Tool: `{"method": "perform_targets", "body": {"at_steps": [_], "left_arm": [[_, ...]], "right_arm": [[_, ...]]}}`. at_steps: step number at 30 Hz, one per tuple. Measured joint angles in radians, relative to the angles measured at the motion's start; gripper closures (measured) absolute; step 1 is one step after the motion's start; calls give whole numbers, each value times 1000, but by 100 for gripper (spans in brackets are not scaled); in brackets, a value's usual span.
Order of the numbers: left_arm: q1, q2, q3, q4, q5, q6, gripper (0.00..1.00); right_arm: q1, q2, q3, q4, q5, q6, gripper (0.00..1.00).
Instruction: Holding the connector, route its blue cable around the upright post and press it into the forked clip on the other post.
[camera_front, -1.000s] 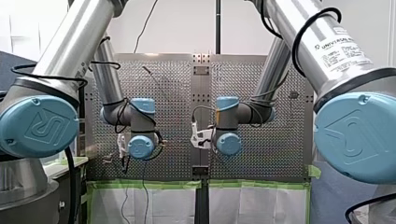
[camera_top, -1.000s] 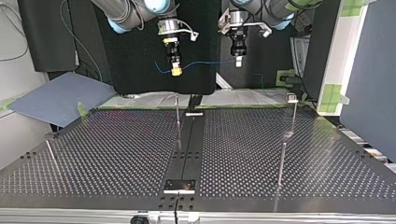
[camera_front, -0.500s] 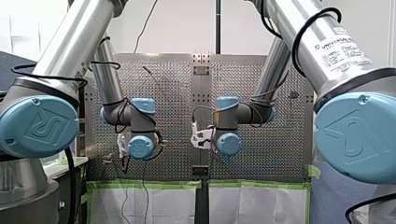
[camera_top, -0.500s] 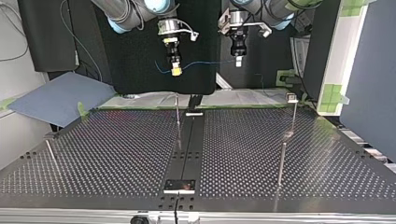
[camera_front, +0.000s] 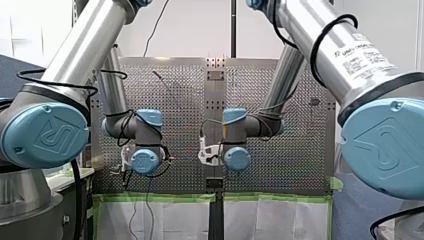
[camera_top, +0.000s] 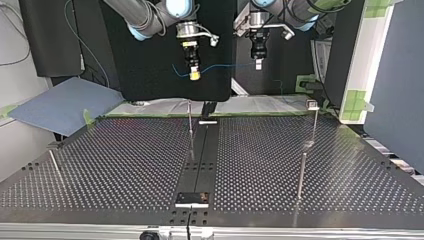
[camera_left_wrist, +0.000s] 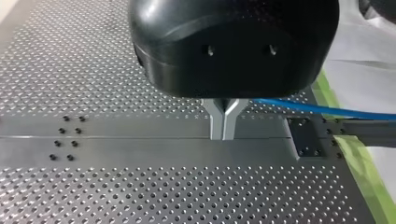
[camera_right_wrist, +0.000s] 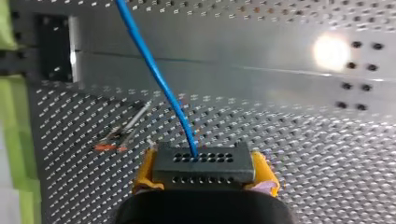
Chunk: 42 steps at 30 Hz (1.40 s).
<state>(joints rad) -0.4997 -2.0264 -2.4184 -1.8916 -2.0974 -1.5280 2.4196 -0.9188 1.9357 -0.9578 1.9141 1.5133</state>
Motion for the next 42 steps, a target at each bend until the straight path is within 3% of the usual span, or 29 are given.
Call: {"method": "perform_targets", "body": {"at_steps": [6,11,17,22,29,35,42], "left_arm": [[1,0,0,0,1,58,100],[1,0,0,0,1,78,100],[12,1,3,10,12,70,100],[43,34,36,-5,5,34,100],[58,90,93,-59,-34,-23,100],[63,137,139,-102,-53,-69,100],[64,198,185,-134,-55,-94,100]], "right_arm": [[2,56,-56,56,56,1,100],[2,100,-100,94,92,1,100],[2,148,-154,103,100,1,100],[-15,144,-193,120,105,5,100],[-48,88,-256,179,85,5,100],[-56,40,-297,227,44,2,100],[-60,-15,-304,281,-11,6,100]]}}
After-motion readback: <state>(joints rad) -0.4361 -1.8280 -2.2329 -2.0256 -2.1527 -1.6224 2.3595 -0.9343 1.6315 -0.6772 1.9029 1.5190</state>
